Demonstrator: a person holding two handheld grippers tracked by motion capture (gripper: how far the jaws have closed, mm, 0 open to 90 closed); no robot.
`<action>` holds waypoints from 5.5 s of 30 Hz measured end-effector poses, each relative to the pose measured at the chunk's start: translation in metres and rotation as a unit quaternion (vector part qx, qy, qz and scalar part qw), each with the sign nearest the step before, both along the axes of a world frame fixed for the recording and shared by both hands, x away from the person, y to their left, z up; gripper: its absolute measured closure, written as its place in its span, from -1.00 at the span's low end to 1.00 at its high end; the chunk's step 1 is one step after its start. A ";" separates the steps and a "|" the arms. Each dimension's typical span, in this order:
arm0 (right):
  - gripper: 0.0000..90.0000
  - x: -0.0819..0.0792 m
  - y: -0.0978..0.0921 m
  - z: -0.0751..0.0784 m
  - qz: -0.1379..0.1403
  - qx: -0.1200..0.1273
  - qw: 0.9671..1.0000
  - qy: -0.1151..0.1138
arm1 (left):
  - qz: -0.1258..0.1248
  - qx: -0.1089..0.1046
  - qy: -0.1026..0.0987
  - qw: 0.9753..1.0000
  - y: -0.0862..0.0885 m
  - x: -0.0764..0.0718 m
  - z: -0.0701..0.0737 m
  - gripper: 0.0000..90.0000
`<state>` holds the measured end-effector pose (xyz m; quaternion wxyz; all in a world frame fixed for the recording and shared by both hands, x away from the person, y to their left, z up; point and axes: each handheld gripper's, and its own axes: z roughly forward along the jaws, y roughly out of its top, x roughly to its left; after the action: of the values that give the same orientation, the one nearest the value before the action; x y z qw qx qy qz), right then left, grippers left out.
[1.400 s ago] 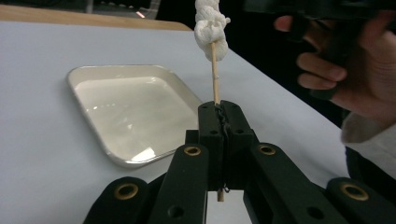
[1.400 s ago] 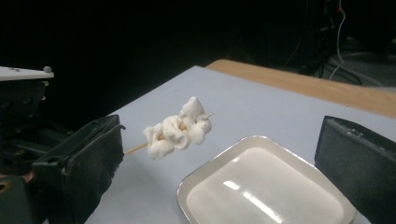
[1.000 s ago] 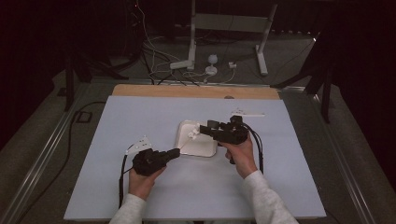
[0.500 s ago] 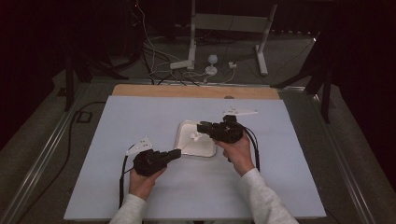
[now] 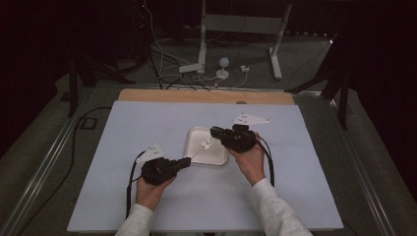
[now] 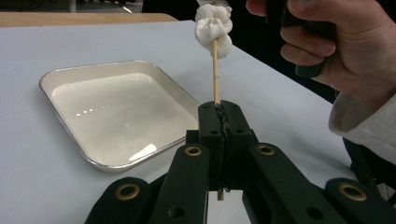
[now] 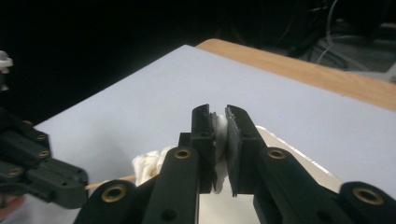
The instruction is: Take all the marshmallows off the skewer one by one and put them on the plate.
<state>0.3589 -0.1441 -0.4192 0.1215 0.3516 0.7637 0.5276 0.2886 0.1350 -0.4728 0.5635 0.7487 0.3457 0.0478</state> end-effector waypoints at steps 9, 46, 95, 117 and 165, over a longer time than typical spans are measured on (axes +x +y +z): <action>0.91 -0.001 0.003 0.001 -0.022 -0.020 0.999 -0.014 | 0.004 0.007 0.002 1.000 0.001 0.000 0.001 1.00; 0.86 0.017 -0.012 0.001 -0.040 0.014 0.999 0.016 | -0.001 0.009 0.007 1.000 0.003 0.001 0.000 1.00; 0.45 0.021 0.001 -0.031 -0.059 -0.038 0.995 0.074 | 0.030 0.002 0.031 0.999 0.009 0.006 -0.007 1.00; 0.12 0.001 0.001 -0.031 -0.005 0.007 0.997 0.081 | 0.041 0.001 0.031 0.999 0.011 0.006 -0.008 1.00; 0.92 -0.004 0.031 -0.028 -0.073 -0.130 0.988 -0.029 | 0.048 0.018 0.032 0.998 0.006 0.004 -0.006 1.00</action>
<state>0.3547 -0.1130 -0.4472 0.2262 0.3727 0.7940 0.4237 0.2927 0.1412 -0.4786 0.5355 0.7429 0.3977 0.0571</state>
